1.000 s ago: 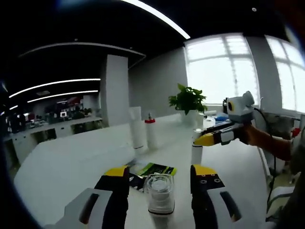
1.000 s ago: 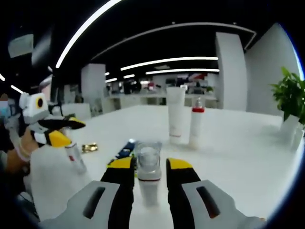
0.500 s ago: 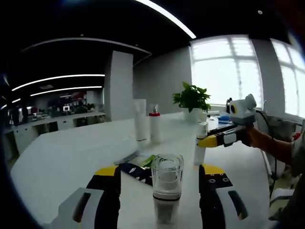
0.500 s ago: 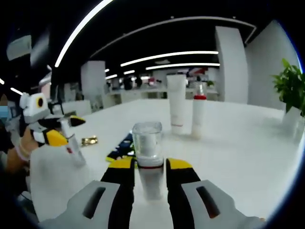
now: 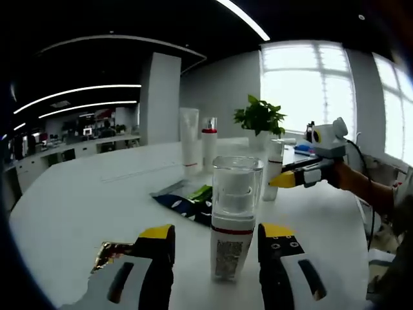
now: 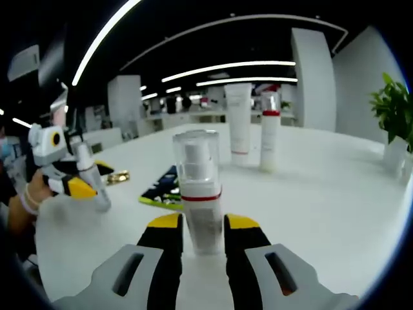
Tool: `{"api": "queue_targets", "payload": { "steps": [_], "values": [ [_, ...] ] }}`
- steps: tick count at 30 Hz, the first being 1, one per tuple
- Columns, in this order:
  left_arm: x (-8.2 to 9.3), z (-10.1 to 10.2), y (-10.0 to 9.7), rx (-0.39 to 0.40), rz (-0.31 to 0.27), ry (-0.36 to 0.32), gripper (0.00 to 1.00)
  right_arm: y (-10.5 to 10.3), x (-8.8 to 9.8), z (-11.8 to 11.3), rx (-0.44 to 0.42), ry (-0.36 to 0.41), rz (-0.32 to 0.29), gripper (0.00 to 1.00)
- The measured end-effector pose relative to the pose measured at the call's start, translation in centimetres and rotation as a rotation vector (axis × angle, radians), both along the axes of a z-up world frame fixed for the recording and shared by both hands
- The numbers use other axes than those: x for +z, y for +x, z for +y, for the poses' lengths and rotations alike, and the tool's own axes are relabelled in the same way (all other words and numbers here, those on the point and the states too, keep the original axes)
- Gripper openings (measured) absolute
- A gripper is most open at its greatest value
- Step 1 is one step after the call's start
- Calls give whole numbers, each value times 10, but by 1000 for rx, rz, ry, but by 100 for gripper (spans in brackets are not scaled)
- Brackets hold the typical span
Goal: Arrange the skincare products in the storage area until every visible bottle or jar stands upright without overlapping.
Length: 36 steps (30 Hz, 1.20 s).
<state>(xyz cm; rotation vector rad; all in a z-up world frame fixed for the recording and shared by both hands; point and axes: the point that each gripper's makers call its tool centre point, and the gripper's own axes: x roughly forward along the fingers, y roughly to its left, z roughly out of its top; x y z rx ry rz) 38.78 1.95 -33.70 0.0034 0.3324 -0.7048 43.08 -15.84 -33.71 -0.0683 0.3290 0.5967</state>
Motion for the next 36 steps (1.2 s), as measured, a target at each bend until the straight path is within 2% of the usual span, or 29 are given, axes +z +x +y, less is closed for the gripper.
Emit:
{"api": "queue_targets", "payload": {
  "steps": [10, 20, 28, 32, 36],
  "values": [
    [-4, -1, -4, -6, 9, -3, 42, -3, -16, -4, -10, -15, 32, 23],
    [-13, -2, -5, -13, 38, 1, 40, 0, -21, -3, -10, -8, 47, 22],
    [-11, -3, -7, -29, 44, -7, 30, 3, -23, -2, -19, -24, 48, 20],
    [-12, -4, -8, -35, 44, -2, 27, 10, -23, -5, -37, -45, 35, 19],
    [-12, -3, -8, -39, 47, -6, 24, 26, -24, -12, -66, -42, 32, 19]
  ]
}}
